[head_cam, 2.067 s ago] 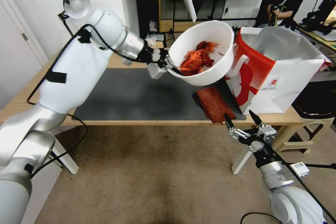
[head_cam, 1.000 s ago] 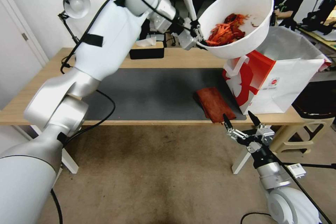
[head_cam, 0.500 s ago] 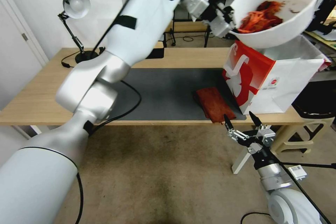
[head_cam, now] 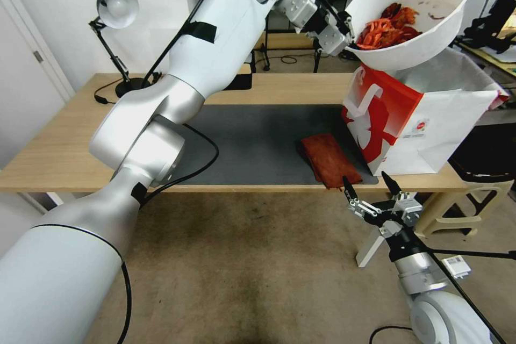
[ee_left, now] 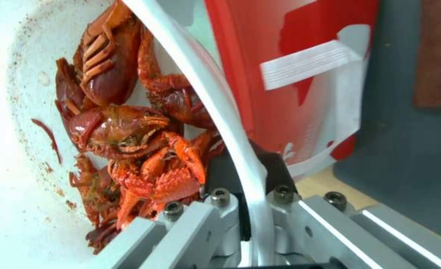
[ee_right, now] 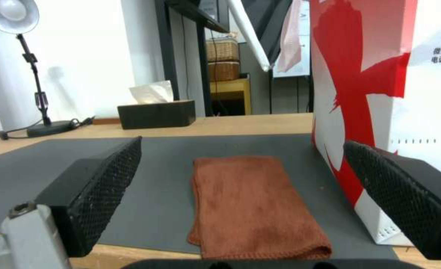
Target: Sweep shrimp from table into container with towel, then put container into takeout bag.
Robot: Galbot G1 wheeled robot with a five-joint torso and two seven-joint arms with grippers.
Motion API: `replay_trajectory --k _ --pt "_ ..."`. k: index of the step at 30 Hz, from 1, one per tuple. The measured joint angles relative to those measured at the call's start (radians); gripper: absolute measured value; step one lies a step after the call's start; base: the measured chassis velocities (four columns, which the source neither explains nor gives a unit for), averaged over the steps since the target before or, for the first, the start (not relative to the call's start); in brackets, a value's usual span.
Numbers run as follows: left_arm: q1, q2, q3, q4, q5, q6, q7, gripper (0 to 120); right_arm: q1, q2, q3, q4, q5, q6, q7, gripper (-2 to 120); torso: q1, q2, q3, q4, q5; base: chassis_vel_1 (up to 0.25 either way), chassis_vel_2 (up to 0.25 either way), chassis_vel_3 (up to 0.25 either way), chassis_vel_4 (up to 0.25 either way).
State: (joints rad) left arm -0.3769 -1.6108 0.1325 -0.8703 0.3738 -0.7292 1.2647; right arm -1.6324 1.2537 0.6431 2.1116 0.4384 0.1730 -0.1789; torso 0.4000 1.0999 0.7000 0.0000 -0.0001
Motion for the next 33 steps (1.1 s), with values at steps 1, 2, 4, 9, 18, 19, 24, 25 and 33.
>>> replay_trajectory --k 1,2,4,9,18,19,24,25,33 --pt "-0.001 0.0 0.002 0.001 0.002 0.0 -0.009 0 0.0 0.0 0.0 0.0 0.0 0.0 0.0 100 0.0 0.0 0.0 0.0 0.0 0.0 0.0 0.0 0.0" --pt "-0.002 0.0 0.004 0.003 0.005 0.0 -0.025 0 0.0 0.0 0.0 0.0 0.0 0.0 0.0 100 0.0 0.0 0.0 -0.0001 -0.0001 0.0 0.0 0.0 0.0" --pt "-0.003 0.001 0.006 0.004 0.006 0.0 -0.033 0 0.0 0.0 0.0 0.0 0.0 0.0 0.0 100 0.0 0.0 0.0 -0.0001 0.0 0.0 0.0 0.0 0.0" --pt "-0.003 0.002 0.013 0.008 0.015 0.0 -0.073 0 -0.003 0.0 0.0 0.0 0.0 0.0 0.0 100 0.0 0.0 0.0 0.0 0.0 0.0 0.0 0.0 0.0" --pt "0.011 0.002 0.059 0.001 0.022 -0.013 -0.126 0 -0.003 0.011 -0.011 0.0 -0.016 0.0 0.0 100 0.0 0.0 0.0 -0.0001 0.0 0.0 0.0 0.0 0.0" --pt "0.011 0.002 0.059 0.001 0.022 -0.013 -0.126 0 -0.003 0.011 -0.011 0.0 -0.016 0.0 0.0 100 0.0 0.0 0.0 -0.0001 0.0 0.0 0.0 0.0 0.0" --pt "0.021 0.002 0.066 0.0 0.024 -0.014 -0.137 0 -0.003 0.023 -0.02 -0.01 -0.03 0.001 -0.006 100 0.0 0.0 0.0 -0.0001 0.0002 0.0 0.0 0.0 0.0" --pt "0.021 0.002 0.068 0.0 0.027 -0.015 -0.139 0 -0.002 0.025 -0.021 -0.01 -0.031 0.002 -0.007 100 0.0 0.0 0.0 0.0 0.0002 0.0 0.0 0.0 0.0" --pt "0.021 0.003 0.094 0.003 0.029 -0.015 -0.17 0 -0.004 0.029 -0.023 -0.01 -0.035 0.003 -0.008 100 0.0 0.0 0.0 0.0 0.0 0.0 0.0 0.0 0.0"
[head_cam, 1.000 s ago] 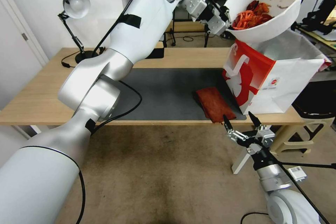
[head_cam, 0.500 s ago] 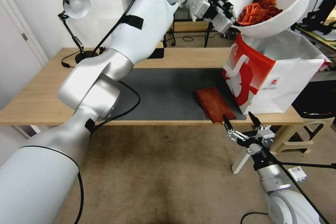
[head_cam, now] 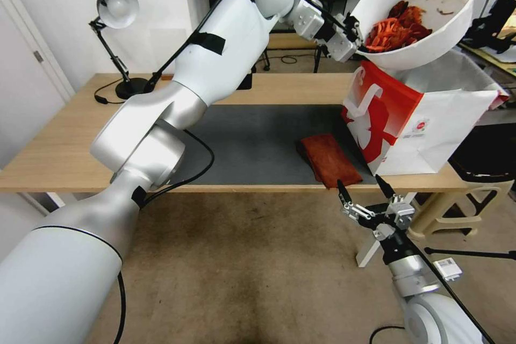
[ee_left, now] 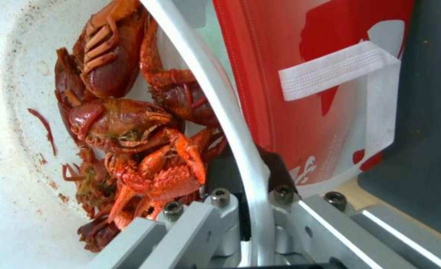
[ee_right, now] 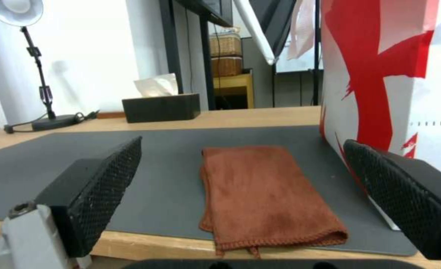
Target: Sweep shrimp from table into container with towel, then put container into takeout bag.
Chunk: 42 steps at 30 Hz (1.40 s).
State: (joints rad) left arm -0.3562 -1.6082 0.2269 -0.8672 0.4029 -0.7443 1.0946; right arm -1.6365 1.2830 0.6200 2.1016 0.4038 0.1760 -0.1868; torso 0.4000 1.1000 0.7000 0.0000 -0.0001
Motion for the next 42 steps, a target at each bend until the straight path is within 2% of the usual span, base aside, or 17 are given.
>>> replay_trajectory --k 7,10,26,42 --pt "0.001 0.0 0.029 -0.006 -0.015 0.001 -0.035 0 -0.004 0.001 0.0 0.0 -0.001 0.0 -0.001 100 0.0 0.0 0.0 -0.0001 0.0 0.0 0.0 0.0 0.0" --pt "0.006 0.0 0.054 -0.006 -0.028 0.005 -0.075 0 -0.01 0.001 0.001 0.0 -0.001 0.002 -0.002 100 0.0 0.0 0.0 -0.0001 0.0 0.0 0.0 0.0 0.0" --pt "0.018 0.0 0.105 0.006 -0.021 0.023 -0.173 0 -0.006 0.007 -0.003 0.0 -0.007 0.004 -0.004 100 0.0 0.0 0.0 0.0 0.0001 0.0 0.0 0.0 0.0" --pt "0.034 0.0 0.141 0.012 -0.013 0.023 -0.193 0 0.001 0.005 -0.004 -0.002 -0.005 0.004 -0.005 100 0.0 0.0 0.0 0.0 0.0001 0.0 0.0 0.0 0.0"
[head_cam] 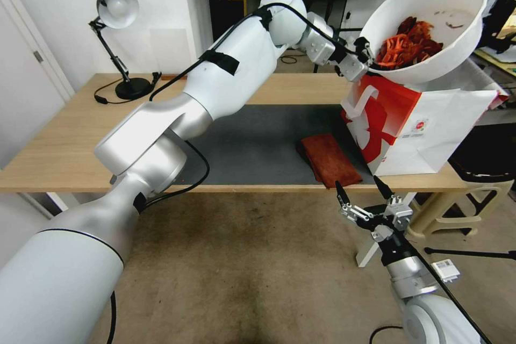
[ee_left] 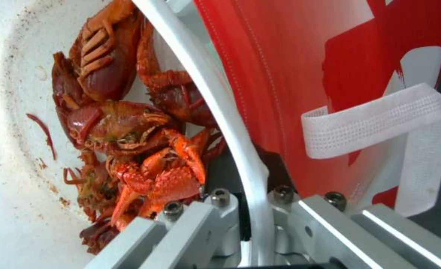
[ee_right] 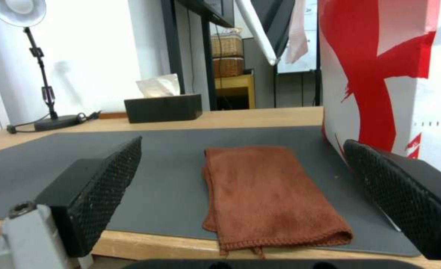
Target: Sweep shrimp from table into container with towel, then put container into takeout bag.
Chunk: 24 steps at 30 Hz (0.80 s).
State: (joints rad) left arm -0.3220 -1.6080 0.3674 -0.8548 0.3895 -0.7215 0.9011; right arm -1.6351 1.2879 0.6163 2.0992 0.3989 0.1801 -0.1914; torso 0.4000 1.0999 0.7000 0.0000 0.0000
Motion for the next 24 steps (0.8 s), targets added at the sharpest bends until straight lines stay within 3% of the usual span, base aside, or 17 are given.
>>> replay_trajectory --k 22,24 --pt "-0.017 0.0 0.015 0.012 0.009 0.002 -0.007 0 -0.003 0.002 0.0 0.002 0.002 0.001 0.0 100 0.0 0.0 0.0 0.0 0.0 0.0 0.0 0.0 0.0" --pt "-0.018 0.0 0.017 0.01 0.009 0.004 -0.016 9 -0.003 0.002 0.0 0.002 0.002 0.001 -0.001 100 0.0 0.0 0.0 0.0 0.0 0.0 0.0 0.0 0.0"
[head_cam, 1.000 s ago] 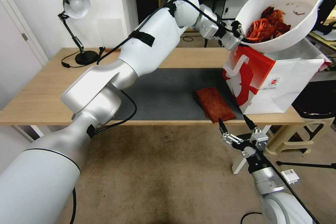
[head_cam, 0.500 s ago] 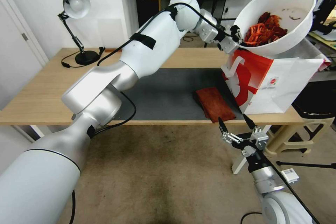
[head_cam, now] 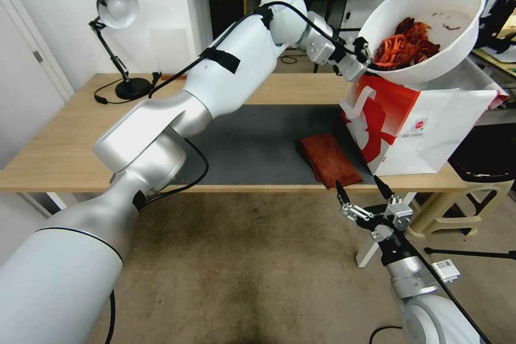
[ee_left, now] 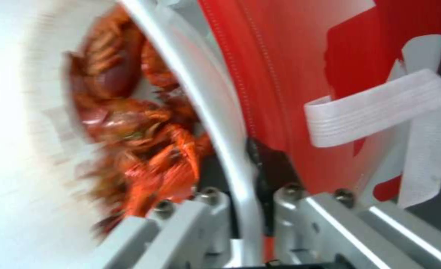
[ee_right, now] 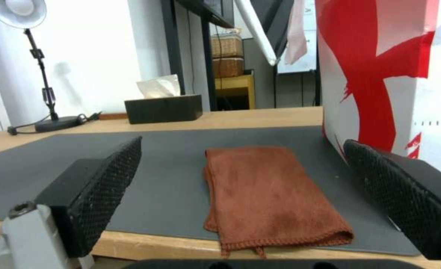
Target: Sweep shrimp from table into container with towel, then put container into takeout bag.
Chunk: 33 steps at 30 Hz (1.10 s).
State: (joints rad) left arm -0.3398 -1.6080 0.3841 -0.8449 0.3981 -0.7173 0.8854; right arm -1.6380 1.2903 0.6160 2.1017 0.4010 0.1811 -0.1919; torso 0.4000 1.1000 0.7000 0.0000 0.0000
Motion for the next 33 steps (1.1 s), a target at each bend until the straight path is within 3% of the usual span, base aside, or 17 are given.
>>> replay_trajectory --k 6,8,10,12,14,17,18,24,33 --pt "-0.001 0.0 0.02 0.0 -0.001 0.004 -0.074 34 0.0 0.0 0.0 0.0 0.0 0.0 -0.001 100 0.0 0.0 0.0 0.0 0.0 0.0 0.0 0.0 0.0" --pt "-0.001 0.0 0.024 0.0 -0.002 0.006 -0.089 35 0.001 0.0 -0.001 0.0 0.0 0.0 -0.001 100 0.0 0.0 0.0 0.0 0.0 0.0 0.0 0.0 0.0" --pt "-0.005 0.0 0.036 0.001 -0.003 0.011 -0.144 49 0.0 0.0 -0.001 0.0 0.0 0.0 -0.002 100 0.0 0.0 0.0 0.0 0.0 0.0 0.0 0.0 0.0" --pt "-0.006 0.0 0.039 0.001 -0.004 0.012 -0.158 49 0.0 0.0 -0.001 0.0 0.001 -0.001 -0.002 100 0.0 0.0 0.0 -0.0001 0.0 0.0 0.0 0.0 0.0" --pt "-0.009 0.0 0.046 0.004 -0.009 0.015 -0.193 62 0.0 -0.001 -0.001 0.0 0.005 -0.001 -0.002 100 0.0 0.0 0.0 0.0 0.0 0.0 0.0 0.0 0.0" --pt "-0.01 0.0 0.049 0.004 -0.013 0.015 -0.201 68 0.001 -0.002 -0.001 0.0 0.01 -0.001 -0.002 100 0.0 0.0 0.0 0.0 0.0 0.0 0.0 0.0 0.0" --pt "-0.01 0.0 0.05 0.004 -0.013 0.014 -0.201 77 0.001 -0.002 -0.001 0.0 0.012 -0.001 -0.002 100 0.0 0.0 0.0 0.0 0.0 0.0 0.0 0.0 0.0" --pt "-0.007 0.0 0.052 0.002 -0.011 0.011 -0.191 97 0.002 -0.005 0.004 0.003 0.021 -0.002 0.0 100 0.0 0.0 0.0 0.0 0.0 0.0 0.0 0.0 0.0" --pt "-0.015 0.0 0.042 -0.001 -0.048 0.016 -0.194 100 0.0 -0.004 0.007 0.01 0.027 -0.001 0.0 100 0.0 0.0 0.0 0.0 0.0 0.0 0.0 0.0 0.0"
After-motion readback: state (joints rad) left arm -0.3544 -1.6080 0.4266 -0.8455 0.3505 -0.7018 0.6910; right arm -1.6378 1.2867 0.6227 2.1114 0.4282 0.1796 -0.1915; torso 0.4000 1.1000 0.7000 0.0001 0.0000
